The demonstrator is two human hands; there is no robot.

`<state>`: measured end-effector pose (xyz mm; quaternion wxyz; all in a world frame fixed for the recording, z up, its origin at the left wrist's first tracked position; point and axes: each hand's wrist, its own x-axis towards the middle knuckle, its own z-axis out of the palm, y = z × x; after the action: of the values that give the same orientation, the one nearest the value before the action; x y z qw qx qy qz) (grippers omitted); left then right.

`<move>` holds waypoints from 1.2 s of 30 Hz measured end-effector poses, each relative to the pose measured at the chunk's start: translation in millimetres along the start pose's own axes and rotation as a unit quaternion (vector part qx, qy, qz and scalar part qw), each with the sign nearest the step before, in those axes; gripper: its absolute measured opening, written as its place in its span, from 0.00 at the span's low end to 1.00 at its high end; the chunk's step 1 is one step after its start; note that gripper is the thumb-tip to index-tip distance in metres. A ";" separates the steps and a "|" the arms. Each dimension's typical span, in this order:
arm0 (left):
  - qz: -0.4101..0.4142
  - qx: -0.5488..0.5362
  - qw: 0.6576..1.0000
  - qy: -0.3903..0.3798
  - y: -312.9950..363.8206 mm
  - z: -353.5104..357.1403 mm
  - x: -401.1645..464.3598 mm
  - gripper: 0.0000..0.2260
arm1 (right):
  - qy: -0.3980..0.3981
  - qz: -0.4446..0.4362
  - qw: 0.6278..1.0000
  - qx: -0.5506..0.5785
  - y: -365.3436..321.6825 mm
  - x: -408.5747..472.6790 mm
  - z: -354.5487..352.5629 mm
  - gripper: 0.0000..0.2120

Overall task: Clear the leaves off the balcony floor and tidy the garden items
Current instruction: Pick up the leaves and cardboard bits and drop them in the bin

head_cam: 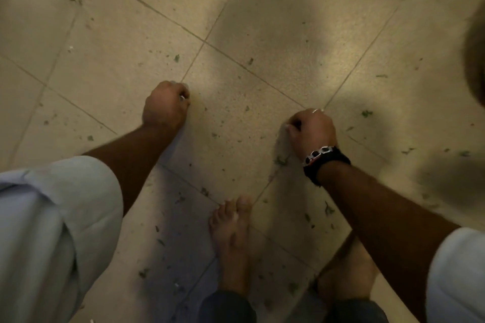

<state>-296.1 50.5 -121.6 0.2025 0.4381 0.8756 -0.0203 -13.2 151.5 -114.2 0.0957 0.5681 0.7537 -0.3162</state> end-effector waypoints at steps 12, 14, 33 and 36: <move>0.075 0.024 0.997 0.021 19.4 -5.3 -20.5 0.04 | -0.134 -0.154 0.970 -0.132 11.7 -55.4 40.4 0.12; 0.049 -0.030 0.998 0.013 38.8 -0.8 -31.6 0.04 | -0.156 -0.209 0.950 -0.171 9.4 -53.2 34.0 0.13; 0.413 0.084 0.898 -0.125 334.5 65.6 -26.6 0.12 | 0.109 0.158 0.968 0.160 165.6 -115.6 -23.3 0.09; 0.431 0.094 0.891 -0.103 332.9 68.4 -24.9 0.08 | 0.141 0.273 0.931 0.199 200.5 -118.7 -36.0 0.07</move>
<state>-1.6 221.9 -127.9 0.2380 0.7852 0.5687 -0.0578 218.2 109.1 -100.1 -0.0437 0.7981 0.4970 -0.3377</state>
